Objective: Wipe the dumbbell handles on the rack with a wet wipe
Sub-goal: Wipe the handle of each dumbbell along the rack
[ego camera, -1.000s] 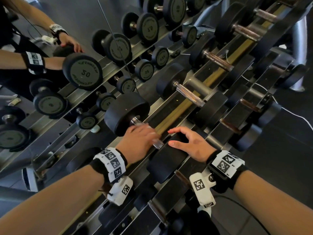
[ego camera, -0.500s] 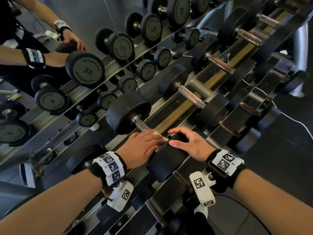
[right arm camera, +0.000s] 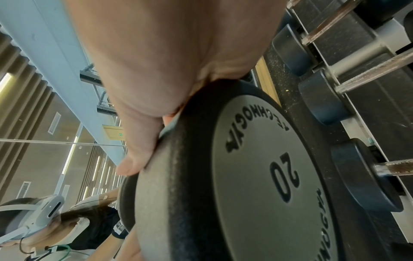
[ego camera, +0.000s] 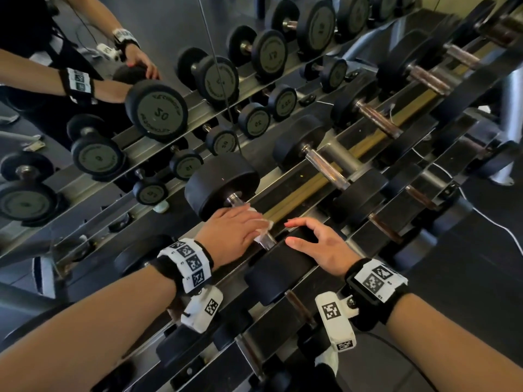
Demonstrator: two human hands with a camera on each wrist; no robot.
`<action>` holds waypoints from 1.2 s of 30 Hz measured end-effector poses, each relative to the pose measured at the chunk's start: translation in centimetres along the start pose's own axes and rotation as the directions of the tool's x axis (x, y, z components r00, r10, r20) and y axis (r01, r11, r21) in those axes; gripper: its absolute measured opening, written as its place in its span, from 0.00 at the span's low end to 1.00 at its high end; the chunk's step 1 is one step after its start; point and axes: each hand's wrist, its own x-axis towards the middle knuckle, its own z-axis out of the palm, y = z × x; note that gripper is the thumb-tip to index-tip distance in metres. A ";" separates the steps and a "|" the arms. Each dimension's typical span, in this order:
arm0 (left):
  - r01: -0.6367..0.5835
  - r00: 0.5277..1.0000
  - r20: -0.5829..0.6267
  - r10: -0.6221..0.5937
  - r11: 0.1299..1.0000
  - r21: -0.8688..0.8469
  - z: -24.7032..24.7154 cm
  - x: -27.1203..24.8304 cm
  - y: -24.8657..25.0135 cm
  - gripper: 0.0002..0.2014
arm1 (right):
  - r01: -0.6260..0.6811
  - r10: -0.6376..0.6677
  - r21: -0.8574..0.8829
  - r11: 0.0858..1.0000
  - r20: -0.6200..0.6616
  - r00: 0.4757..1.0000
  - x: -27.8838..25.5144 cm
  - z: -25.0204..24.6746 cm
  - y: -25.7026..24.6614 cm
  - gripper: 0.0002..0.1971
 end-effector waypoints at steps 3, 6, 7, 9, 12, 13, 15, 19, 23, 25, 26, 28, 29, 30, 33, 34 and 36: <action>0.038 0.999 0.006 -0.038 0.992 0.117 -0.7 1.0 0.0 0.21 | -0.008 0.007 0.011 1.000 0.009 1.000 0.0 0.0 -0.2 0.19; -0.044 0.999 -0.008 0.047 0.982 0.181 -1.0 1.2 0.1 0.19 | 0.006 -0.006 -0.020 1.000 -0.013 1.000 0.1 0.1 0.0 0.18; -0.062 0.998 -0.006 0.064 0.984 0.169 -1.1 1.2 0.0 0.19 | 0.009 -0.010 -0.025 1.000 -0.021 1.000 0.1 0.1 0.0 0.18; -0.065 0.998 0.017 0.063 0.988 0.141 -1.2 1.5 -0.3 0.18 | 0.011 -0.011 -0.024 1.000 -0.018 1.000 0.1 0.1 0.2 0.18; -0.047 0.994 0.104 0.033 0.990 0.136 -1.2 2.9 -0.5 0.16 | -0.011 0.011 0.012 1.000 0.001 1.000 0.1 -0.1 0.4 0.19; -0.047 0.990 0.138 0.028 0.990 0.136 -1.2 3.3 -0.4 0.16 | -0.013 0.013 0.020 1.000 0.002 1.000 0.1 -0.1 0.5 0.19; -0.060 0.985 0.171 0.036 0.989 0.137 -1.0 3.7 0.1 0.17 | -0.002 0.002 0.010 1.000 -0.006 1.000 0.2 -0.1 0.6 0.20; -0.123 0.983 0.152 0.104 0.985 0.118 -0.6 3.0 -0.1 0.18 | -0.008 0.008 0.036 0.999 0.009 1.000 0.2 -0.1 0.7 0.20; -0.145 0.981 0.156 0.117 0.973 0.181 -1.2 3.6 -1.0 0.16 | -0.013 0.012 0.052 0.999 0.016 1.000 0.2 -0.1 0.7 0.21; -0.082 0.990 0.126 0.059 0.980 0.183 -1.5 4.2 -1.0 0.17 | -0.007 0.007 0.049 0.999 0.010 1.000 0.2 -0.1 0.7 0.21; -0.052 0.994 0.107 0.034 0.984 0.169 -1.4 4.3 -0.8 0.17 | -0.008 0.008 0.050 0.999 0.010 1.000 0.1 -0.1 0.7 0.21; -0.025 0.995 0.102 0.011 0.990 0.137 -1.1 4.3 -0.1 0.16 | -0.006 0.005 0.048 0.999 0.011 1.000 0.1 -0.1 0.8 0.21; -0.033 0.992 0.124 0.019 0.993 0.114 -0.9 4.2 0.5 0.15 | -0.004 0.004 0.045 0.999 0.011 1.000 0.1 -0.1 0.8 0.21; -0.061 0.988 0.149 0.047 0.994 0.092 -0.6 4.1 1.2 0.15 | 0.000 0.000 0.041 0.999 0.006 1.000 0.2 -0.1 0.7 0.21; -0.131 0.977 0.178 0.121 0.990 0.048 -0.3 3.8 2.6 0.16 | 0.011 -0.011 0.025 1.000 -0.006 1.000 0.2 0.0 0.6 0.21; -0.129 0.977 0.180 0.118 0.991 0.046 -0.6 3.9 2.4 0.15 | 0.007 -0.007 0.029 1.000 -0.003 1.000 0.2 0.0 0.6 0.21; -0.104 0.981 0.171 0.089 0.991 0.081 -1.0 4.1 1.4 0.13 | -0.005 0.005 0.040 0.999 0.003 1.000 0.2 0.0 0.7 0.21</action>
